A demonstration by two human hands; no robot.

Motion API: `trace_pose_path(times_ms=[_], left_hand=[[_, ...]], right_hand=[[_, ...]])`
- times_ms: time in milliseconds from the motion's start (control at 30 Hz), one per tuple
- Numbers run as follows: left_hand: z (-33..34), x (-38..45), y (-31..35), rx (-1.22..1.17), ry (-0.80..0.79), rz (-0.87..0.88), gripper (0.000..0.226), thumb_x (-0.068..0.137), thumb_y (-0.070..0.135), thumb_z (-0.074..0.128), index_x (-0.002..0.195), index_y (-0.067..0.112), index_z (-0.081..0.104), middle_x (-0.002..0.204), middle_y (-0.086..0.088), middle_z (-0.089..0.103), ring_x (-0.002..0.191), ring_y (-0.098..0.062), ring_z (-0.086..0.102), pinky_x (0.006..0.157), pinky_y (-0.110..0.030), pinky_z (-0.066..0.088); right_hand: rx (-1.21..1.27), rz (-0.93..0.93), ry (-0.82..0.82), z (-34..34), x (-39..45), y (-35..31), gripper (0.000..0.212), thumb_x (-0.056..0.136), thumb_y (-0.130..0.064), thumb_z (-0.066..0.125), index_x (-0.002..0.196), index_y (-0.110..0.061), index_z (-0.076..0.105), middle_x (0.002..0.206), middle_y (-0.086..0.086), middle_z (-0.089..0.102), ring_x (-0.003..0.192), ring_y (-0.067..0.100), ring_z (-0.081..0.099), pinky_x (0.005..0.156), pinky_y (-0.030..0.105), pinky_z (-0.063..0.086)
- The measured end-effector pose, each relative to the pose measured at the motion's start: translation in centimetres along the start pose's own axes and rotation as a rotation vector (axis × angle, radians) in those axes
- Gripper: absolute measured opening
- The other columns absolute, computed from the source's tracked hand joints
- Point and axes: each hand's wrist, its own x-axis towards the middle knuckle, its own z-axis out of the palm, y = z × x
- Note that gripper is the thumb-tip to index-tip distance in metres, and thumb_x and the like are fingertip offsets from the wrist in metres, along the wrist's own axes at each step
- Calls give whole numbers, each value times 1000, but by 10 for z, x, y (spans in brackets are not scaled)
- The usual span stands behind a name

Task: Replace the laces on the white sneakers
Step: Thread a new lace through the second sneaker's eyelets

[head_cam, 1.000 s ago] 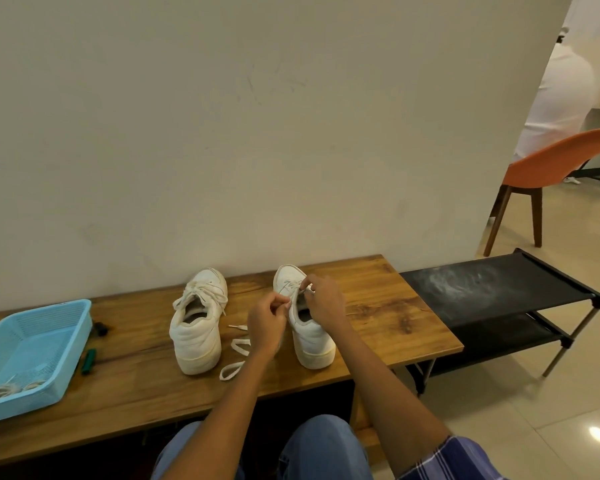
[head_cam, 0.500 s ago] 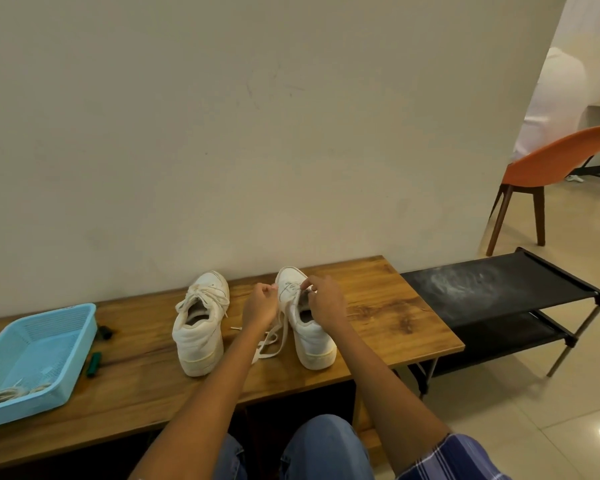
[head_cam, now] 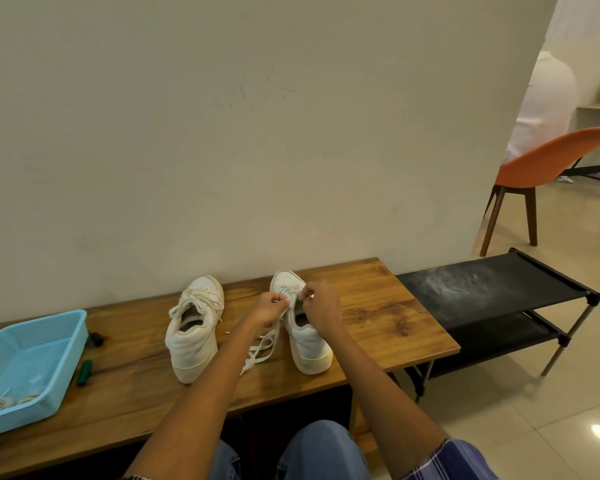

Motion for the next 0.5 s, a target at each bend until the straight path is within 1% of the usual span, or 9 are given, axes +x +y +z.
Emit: trace_pose_path(times_ms=[67, 133, 167, 200, 233, 333, 367, 433, 500], left_hand=[[-1, 1, 3, 129, 24, 60, 7, 93, 8, 50, 97, 14, 52, 89, -5, 53, 65, -9, 45, 50, -17, 34], [-2, 2, 2, 357, 80, 106, 11, 93, 10, 52, 103, 14, 53, 100, -7, 56, 74, -13, 49, 56, -18, 36], [-4, 2, 0, 474, 147, 122, 14, 92, 9, 52, 106, 13, 55, 105, -8, 57, 80, -15, 51, 61, -19, 37], [-7, 2, -1, 538, 243, 138, 16, 91, 7, 52, 106, 11, 57, 109, -9, 58, 84, -17, 53, 65, -21, 37], [-10, 2, 0, 527, 353, 175, 17, 90, 5, 52, 105, 9, 58, 110, -10, 58, 85, -19, 54, 67, -22, 36], [-24, -10, 16, 213, 709, 372, 14, 88, -1, 48, 98, -1, 58, 105, -17, 54, 78, -19, 47, 69, -23, 33], [-31, -13, 26, 129, 803, 422, 15, 88, -3, 45, 98, -2, 56, 105, -19, 53, 77, -19, 46, 69, -24, 33], [-45, -19, 44, 31, 900, 455, 19, 89, -4, 41, 102, -3, 54, 107, -19, 53, 79, -20, 47, 72, -25, 33], [-59, -22, 57, 6, 934, 443, 21, 90, -4, 39, 107, -3, 53, 108, -18, 54, 86, -24, 51, 73, -24, 32]], right_hand=[[9, -7, 5, -1, -1, 0, 20, 81, 0, 58, 75, -14, 70, 94, 4, 64, 81, 19, 58, 62, 27, 44], [9, -6, 1, -2, -2, 0, 20, 83, -1, 58, 76, -14, 71, 94, 3, 64, 80, 18, 57, 62, 25, 43], [13, -2, -3, -2, -2, 0, 20, 83, -1, 57, 76, -14, 71, 93, 3, 64, 79, 17, 57, 61, 25, 43], [18, 0, -6, -3, -3, 0, 22, 84, 0, 56, 76, -14, 71, 93, 3, 65, 77, 17, 58, 60, 25, 43], [23, 3, -9, -3, -3, 0, 22, 84, 0, 55, 76, -14, 71, 91, 4, 66, 75, 18, 58, 59, 25, 44], [32, 9, 0, -4, -5, 0, 21, 84, -1, 54, 78, -14, 71, 90, 4, 66, 76, 18, 59, 59, 24, 41], [38, 10, 7, -4, -5, -1, 21, 84, -2, 55, 79, -14, 71, 90, 4, 66, 76, 18, 59, 59, 24, 41], [35, 16, 5, -5, -4, -1, 22, 84, -2, 54, 79, -14, 71, 90, 3, 66, 75, 17, 59, 58, 24, 41], [27, 22, -6, -5, -5, -2, 22, 84, -2, 54, 78, -15, 71, 89, 3, 66, 73, 16, 58, 55, 22, 38]])
